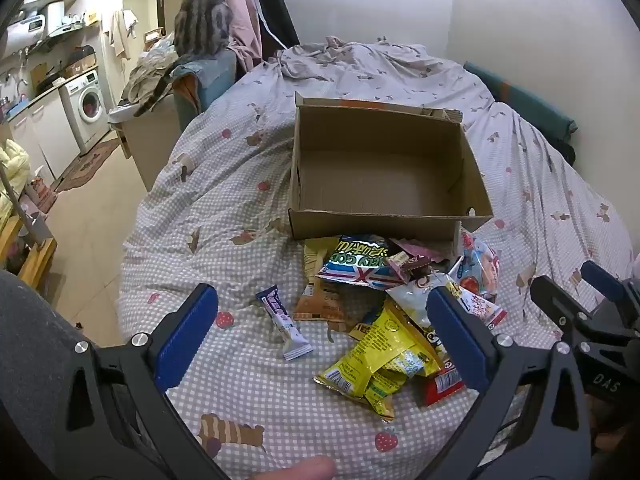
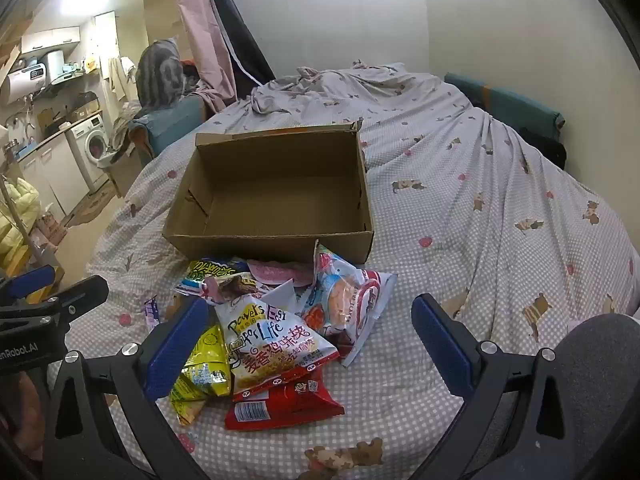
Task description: Organize snacks
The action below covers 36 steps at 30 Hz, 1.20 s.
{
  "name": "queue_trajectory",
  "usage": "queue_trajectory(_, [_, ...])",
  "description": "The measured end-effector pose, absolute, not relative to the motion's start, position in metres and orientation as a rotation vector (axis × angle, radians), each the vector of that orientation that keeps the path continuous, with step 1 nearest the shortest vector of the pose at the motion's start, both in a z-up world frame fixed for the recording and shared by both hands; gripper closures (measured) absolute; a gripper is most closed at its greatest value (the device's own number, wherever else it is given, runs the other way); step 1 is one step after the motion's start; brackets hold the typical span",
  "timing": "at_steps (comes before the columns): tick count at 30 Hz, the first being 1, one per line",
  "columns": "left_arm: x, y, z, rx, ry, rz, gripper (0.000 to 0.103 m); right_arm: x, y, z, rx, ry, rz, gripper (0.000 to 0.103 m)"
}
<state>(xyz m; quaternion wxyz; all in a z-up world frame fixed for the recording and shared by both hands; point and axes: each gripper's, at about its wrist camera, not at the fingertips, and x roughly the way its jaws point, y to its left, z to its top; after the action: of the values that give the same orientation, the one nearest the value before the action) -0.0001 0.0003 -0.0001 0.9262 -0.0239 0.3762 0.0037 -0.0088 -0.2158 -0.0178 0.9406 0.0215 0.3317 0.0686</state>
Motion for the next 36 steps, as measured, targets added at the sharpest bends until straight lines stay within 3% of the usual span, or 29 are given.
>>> queue_trajectory(36, [-0.0008, -0.0012, 0.002, -0.028, 0.773, 0.026, 0.0, -0.0079, -0.2172, -0.0177, 0.037, 0.684, 0.133, 0.0])
